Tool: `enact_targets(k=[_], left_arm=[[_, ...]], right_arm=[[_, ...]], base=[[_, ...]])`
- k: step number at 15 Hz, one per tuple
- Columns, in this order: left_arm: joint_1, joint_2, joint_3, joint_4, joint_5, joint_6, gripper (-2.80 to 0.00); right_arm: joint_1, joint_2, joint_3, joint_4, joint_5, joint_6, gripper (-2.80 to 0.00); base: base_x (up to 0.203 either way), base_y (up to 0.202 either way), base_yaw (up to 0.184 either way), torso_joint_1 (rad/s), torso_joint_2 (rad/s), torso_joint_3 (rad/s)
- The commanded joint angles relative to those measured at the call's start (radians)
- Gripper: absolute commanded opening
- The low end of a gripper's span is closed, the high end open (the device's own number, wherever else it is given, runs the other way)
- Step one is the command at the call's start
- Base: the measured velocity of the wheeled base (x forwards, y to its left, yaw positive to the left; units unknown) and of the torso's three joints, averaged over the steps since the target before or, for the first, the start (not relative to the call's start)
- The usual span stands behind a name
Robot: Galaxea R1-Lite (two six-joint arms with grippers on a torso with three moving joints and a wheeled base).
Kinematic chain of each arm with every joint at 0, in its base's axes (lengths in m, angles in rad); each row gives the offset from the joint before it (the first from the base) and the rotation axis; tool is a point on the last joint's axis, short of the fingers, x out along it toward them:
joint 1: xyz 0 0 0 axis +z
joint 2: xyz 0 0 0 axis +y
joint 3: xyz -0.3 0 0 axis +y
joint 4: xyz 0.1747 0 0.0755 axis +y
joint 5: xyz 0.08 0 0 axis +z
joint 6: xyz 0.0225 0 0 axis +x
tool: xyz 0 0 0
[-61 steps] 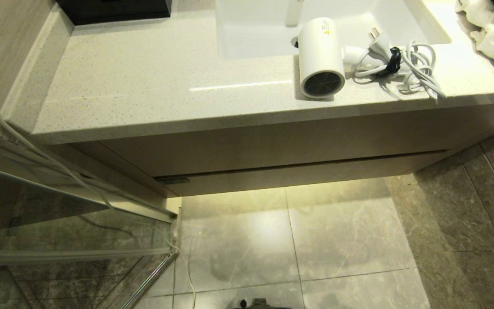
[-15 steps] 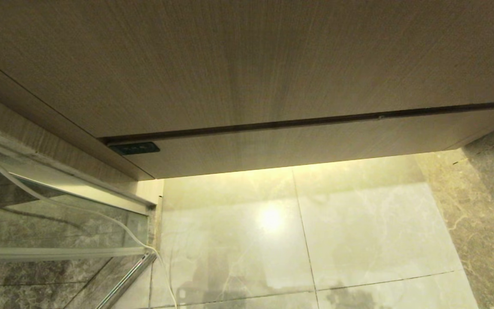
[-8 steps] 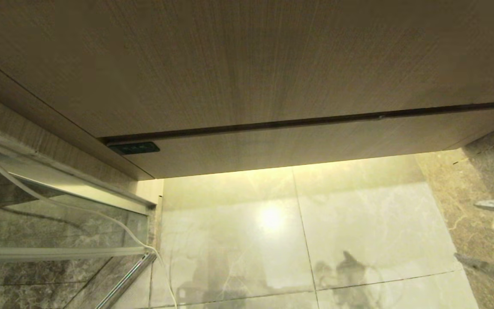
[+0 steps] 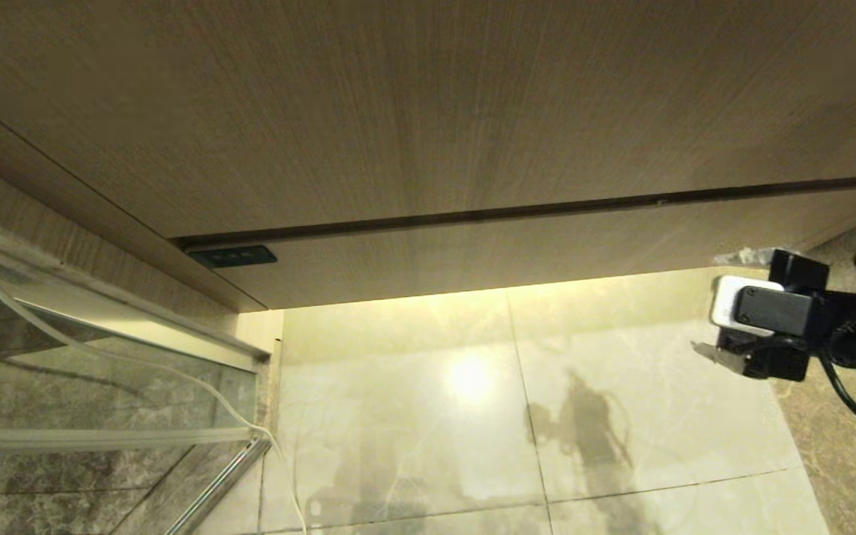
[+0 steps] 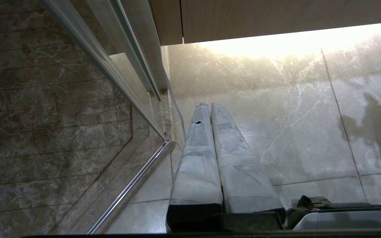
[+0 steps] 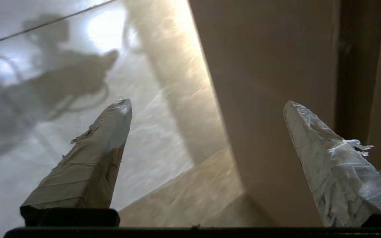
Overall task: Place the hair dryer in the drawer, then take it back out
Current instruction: Pull open the drawer
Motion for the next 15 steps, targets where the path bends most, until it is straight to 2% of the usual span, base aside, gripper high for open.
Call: enact_targets(k=[1, 3, 4, 5, 12, 15], left_arm=[[0.000, 0.000, 0.001, 0.000, 0.000, 0.000, -2.80], [0.000, 0.000, 0.002, 0.000, 0.000, 0.000, -2.80], [0.000, 0.000, 0.000, 0.000, 0.000, 0.000, -2.80], [0.000, 0.000, 0.000, 0.000, 0.000, 0.000, -2.80], [0.000, 0.000, 0.000, 0.000, 0.000, 0.000, -2.80], [0.000, 0.000, 0.000, 0.000, 0.000, 0.000, -2.80]], right_arm=[[-0.033, 0.161, -0.036, -0.114, 0.125, -0.076, 0.00], [-0.074, 0.191, -0.048, -0.172, 0.211, -0.158, 0.00], [-0.105, 0.211, -0.060, -0.177, 0.283, -0.196, 0.00], [-0.118, 0.225, -0.071, -0.188, 0.321, -0.209, 0.00], [-0.124, 0.241, -0.130, -0.195, 0.362, -0.202, 0.00], [-0.123, 0.268, -0.208, -0.184, 0.362, -0.200, 0.00]], base=[[0.000, 0.000, 0.000, 0.000, 0.00, 0.000], [0.000, 0.000, 0.000, 0.000, 0.00, 0.000], [0.000, 0.000, 0.000, 0.000, 0.00, 0.000], [0.000, 0.000, 0.000, 0.000, 0.00, 0.000], [0.000, 0.000, 0.000, 0.000, 0.00, 0.000], [0.000, 0.000, 0.000, 0.000, 0.00, 0.000]])
